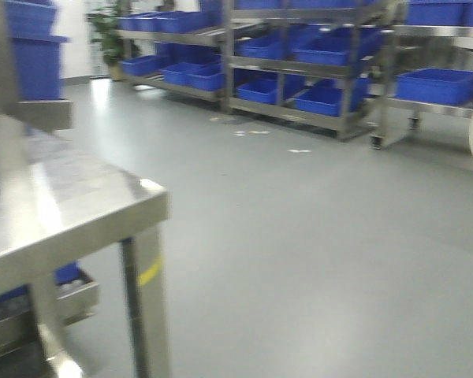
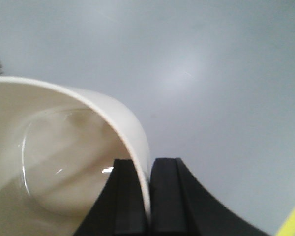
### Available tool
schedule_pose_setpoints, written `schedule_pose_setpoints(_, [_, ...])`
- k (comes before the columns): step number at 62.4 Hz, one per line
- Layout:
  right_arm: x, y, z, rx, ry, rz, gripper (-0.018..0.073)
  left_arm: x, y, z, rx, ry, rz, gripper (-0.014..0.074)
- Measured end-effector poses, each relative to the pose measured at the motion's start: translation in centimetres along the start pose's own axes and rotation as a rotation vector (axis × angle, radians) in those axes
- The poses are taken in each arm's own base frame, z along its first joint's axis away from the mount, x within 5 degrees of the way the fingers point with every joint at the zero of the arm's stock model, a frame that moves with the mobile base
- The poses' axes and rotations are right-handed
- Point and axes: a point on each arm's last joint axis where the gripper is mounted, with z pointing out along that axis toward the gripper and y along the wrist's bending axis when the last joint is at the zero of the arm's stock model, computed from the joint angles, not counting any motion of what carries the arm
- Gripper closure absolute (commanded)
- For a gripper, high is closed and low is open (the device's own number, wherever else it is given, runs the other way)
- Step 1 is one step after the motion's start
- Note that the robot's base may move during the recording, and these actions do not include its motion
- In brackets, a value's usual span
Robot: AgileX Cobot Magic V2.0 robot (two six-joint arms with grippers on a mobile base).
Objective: Move white bin to right shelf second layer
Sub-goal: 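Drive the base away from the table holding the white bin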
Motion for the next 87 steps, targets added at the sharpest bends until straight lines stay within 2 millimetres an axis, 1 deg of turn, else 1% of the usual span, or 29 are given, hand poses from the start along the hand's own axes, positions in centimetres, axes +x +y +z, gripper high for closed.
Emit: schedule_pose_setpoints(87, [0.02,0.0,0.0,0.0,0.002,0.0,0.0504,0.0,0.0,0.0,0.0,0.0,0.0,0.0512])
